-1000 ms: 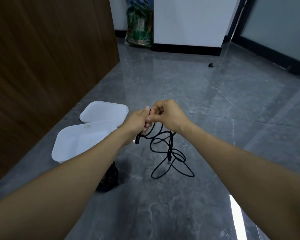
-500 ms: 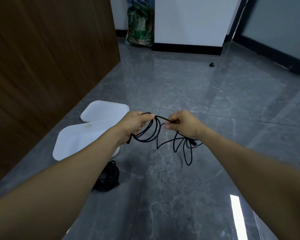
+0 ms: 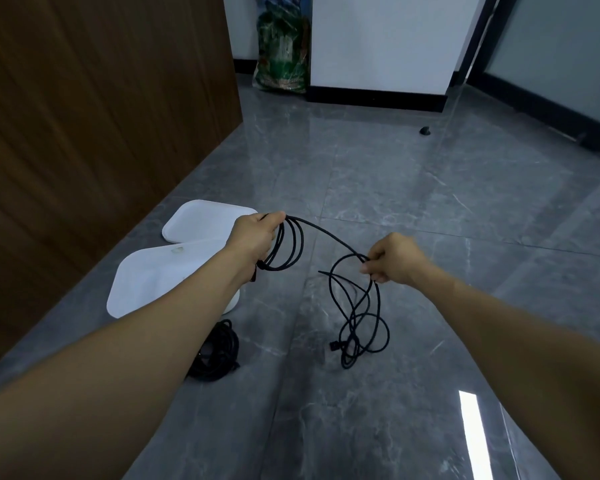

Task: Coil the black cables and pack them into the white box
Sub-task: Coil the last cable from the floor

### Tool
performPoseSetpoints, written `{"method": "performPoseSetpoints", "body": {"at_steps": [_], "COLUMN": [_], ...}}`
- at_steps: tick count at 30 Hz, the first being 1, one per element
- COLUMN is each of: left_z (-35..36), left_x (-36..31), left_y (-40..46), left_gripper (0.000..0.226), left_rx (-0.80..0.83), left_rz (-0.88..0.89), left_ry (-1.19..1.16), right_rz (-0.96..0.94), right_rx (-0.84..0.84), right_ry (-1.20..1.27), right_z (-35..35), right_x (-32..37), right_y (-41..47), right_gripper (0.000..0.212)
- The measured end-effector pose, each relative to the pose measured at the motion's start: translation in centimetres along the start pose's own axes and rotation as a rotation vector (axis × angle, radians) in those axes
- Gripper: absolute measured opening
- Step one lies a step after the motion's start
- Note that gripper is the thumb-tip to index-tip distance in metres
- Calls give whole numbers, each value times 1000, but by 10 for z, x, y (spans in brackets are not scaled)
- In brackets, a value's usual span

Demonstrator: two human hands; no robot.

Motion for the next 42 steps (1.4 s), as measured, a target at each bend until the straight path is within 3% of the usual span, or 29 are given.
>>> {"method": "performPoseSetpoints", "body": {"at_steps": [5, 10, 16, 20, 26, 28, 31, 38, 42], "left_z": [-6, -5, 16, 27, 25, 22, 18, 18, 22], "left_x": [3, 4, 2, -4, -5, -3, -2, 0, 4], "left_y": [-1, -2, -10, -17, -22, -22, -23, -24, -20], "left_gripper": [41, 41, 29, 28, 19, 17, 14, 21, 26], "left_rx": [-72, -61, 121, 266, 324, 311, 319, 329, 365], "left_rz": [-37, 2, 72, 139, 190, 185, 179, 152, 137], "left_ry": [47, 142, 291, 311, 283, 274, 263, 92, -21], "right_rz": [96, 83, -125, -247, -376, -445, -586, -548, -432], "right_rx": [-41, -103, -48, 90, 274, 204, -31, 100, 284], "right_ry": [466, 624, 616, 580, 269, 131, -151, -14, 175], "right_z": [-8, -13, -3, 6, 22, 23, 19, 18, 19], "right_x": [-8, -7, 34, 59, 75, 78, 82, 79, 70], "right_y": [-2, 0, -12, -24, -41, -41, -36, -30, -26], "right_gripper": [18, 33, 26, 17, 35, 41, 30, 28, 19]}}
Point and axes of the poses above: each hand's wrist, its own y-axis towards the middle knuckle, its own z-axis out of the palm, x = y × z, the point moved 3 cm from there along y, towards the middle knuckle, and after that the axes turned 13 degrees about z, right-handed, at the moved point
